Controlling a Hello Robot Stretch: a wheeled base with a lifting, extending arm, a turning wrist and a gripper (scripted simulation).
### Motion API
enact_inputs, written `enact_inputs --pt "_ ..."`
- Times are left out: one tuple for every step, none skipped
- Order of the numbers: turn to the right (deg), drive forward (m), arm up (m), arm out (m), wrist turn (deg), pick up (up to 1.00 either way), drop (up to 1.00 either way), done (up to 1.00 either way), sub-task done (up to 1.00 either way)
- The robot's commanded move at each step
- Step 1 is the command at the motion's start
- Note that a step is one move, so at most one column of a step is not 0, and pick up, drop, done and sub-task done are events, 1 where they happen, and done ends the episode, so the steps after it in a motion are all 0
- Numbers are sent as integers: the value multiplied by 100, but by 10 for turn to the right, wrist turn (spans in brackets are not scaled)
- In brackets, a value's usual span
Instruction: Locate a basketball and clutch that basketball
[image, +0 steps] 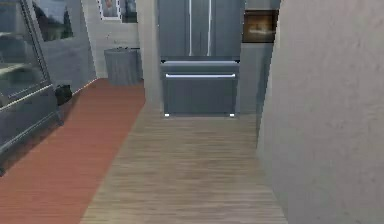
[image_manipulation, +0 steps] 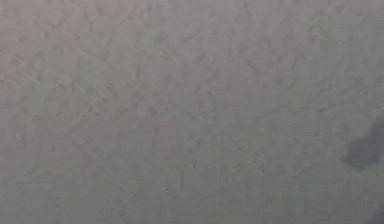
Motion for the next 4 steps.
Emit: enact_inputs --pt "-450 0 0 0 0 0 0 0 0" --pt "-450 0 0 0 0 0 0 0 0" --pt "-450 0 0 0 0 0 0 0 0" --pt "-270 0 0 0 0 0 0 0 0"
